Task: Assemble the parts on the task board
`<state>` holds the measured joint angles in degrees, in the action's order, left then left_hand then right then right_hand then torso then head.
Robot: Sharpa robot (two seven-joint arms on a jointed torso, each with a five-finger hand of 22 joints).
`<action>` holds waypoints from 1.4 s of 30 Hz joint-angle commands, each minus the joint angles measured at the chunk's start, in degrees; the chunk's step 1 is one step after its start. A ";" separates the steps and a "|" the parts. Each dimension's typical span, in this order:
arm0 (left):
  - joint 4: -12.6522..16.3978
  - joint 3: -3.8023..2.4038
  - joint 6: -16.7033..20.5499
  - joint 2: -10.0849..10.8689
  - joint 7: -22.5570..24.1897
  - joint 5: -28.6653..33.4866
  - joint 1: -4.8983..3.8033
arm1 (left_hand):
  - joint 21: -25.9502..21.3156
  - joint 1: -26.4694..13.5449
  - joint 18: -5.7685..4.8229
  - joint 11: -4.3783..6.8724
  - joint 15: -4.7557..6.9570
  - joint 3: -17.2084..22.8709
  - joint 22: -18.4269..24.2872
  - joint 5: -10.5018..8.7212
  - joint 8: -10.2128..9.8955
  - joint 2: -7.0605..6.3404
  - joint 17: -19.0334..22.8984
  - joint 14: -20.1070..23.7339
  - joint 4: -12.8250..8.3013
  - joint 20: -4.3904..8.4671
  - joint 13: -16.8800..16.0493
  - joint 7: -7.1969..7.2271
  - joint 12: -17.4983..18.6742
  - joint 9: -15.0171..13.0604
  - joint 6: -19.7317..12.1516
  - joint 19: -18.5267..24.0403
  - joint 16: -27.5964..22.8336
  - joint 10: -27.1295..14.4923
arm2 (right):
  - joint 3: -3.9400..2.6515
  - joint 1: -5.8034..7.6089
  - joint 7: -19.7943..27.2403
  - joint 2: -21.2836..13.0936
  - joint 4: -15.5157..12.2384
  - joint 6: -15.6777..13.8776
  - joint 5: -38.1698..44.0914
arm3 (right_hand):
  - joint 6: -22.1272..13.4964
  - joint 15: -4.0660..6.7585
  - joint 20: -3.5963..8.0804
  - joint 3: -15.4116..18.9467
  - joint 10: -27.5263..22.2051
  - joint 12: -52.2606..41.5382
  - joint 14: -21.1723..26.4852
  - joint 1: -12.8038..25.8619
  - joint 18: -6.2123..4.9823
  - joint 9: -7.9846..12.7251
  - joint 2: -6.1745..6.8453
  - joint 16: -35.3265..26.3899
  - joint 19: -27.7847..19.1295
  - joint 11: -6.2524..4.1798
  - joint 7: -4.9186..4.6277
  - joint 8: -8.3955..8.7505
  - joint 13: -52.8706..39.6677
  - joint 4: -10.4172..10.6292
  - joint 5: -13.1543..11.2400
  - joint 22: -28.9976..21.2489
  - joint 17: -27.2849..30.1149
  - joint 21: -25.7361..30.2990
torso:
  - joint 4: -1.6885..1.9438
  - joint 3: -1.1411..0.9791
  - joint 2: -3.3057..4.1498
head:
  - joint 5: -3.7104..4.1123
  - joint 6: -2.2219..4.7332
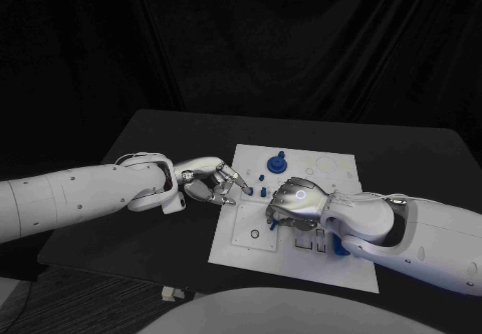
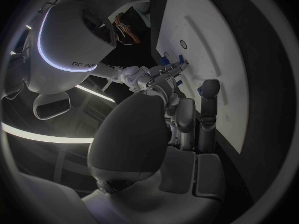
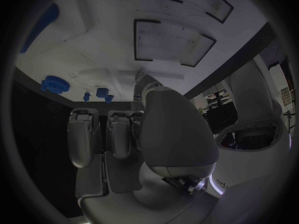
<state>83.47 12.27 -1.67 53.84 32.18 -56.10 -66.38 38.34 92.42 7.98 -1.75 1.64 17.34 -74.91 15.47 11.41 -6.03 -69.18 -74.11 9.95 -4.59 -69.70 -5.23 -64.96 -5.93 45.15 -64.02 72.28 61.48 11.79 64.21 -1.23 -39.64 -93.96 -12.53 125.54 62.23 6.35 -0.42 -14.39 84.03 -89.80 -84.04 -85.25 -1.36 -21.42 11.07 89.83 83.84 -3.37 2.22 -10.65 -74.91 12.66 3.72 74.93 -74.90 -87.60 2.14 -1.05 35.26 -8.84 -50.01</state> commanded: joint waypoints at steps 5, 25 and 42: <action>0.04 -0.03 -0.51 -0.12 0.61 0.51 0.07 | 0.25 0.06 0.81 -0.06 -0.11 0.45 -3.46 0.24 0.03 0.30 0.09 0.16 0.02 -0.13 1.40 -0.10 0.24 0.04 -0.38 0.37 0.03 0.46 | -0.01 -0.20 -0.99 -0.19 -0.16 -1.25 0.65 | 0.69 -0.25 -0.11 0.23 5.97 -0.20 -5.96 1.43 0.85 -0.77 0.05 0.17 4.96 0.15 -0.02 -0.57 -15.09 1.17 0.24 14.39 -15.10 -0.46 | -0.01 0.01 -0.02 | 0.08 0.01; 0.06 -0.03 -0.51 -0.19 0.18 0.51 0.07 | 0.20 0.04 0.82 -0.05 -0.13 0.58 -3.44 0.38 0.01 0.39 0.15 0.22 0.04 -0.14 1.44 -0.12 0.29 0.06 -0.43 0.45 -0.01 0.43 | -0.02 -0.02 -3.58 -2.53 -2.36 -1.72 -0.04 | 1.14 -0.08 0.07 -0.88 5.97 -0.20 -5.96 1.69 0.85 -3.41 -0.62 0.17 4.99 -0.06 -0.53 -1.10 -15.09 1.06 7.11 14.40 -15.10 -0.49 | -0.02 0.00 -0.02 | 0.02 0.01; 0.54 -0.02 -1.05 -0.43 -0.69 -0.07 0.09 | 0.21 -0.17 0.78 0.02 -0.35 0.95 -3.43 1.16 0.00 0.42 0.30 0.42 0.08 -0.25 1.33 -0.33 0.12 0.09 -0.44 0.69 -0.15 0.85 | -0.02 1.36 -5.53 -2.67 -3.25 -0.86 -0.09 | 0.51 -0.06 0.09 -1.00 5.97 -0.20 -5.96 2.02 0.65 -3.70 -0.53 0.17 4.50 -0.08 -0.64 -0.74 -15.09 0.93 8.27 14.13 -15.10 0.30 | 0.01 0.01 0.01 | -0.01 0.01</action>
<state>83.77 12.29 -1.96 53.52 31.45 -56.13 -66.37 38.34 92.27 7.97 -1.74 1.44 17.99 -74.91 16.29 11.41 -6.18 -68.93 -73.90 9.96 -4.80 -69.70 -5.43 -64.73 -5.93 44.94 -63.82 72.28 61.92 11.79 65.41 -4.80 -42.29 -96.99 -13.42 125.29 63.02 6.34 -0.42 -15.11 84.03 -89.79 -84.04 -83.72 -1.36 -25.16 10.46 89.82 83.84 -3.37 1.63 -11.64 -74.92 13.51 11.74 74.91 -74.90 -87.49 2.13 -1.05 35.24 -8.77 -50.01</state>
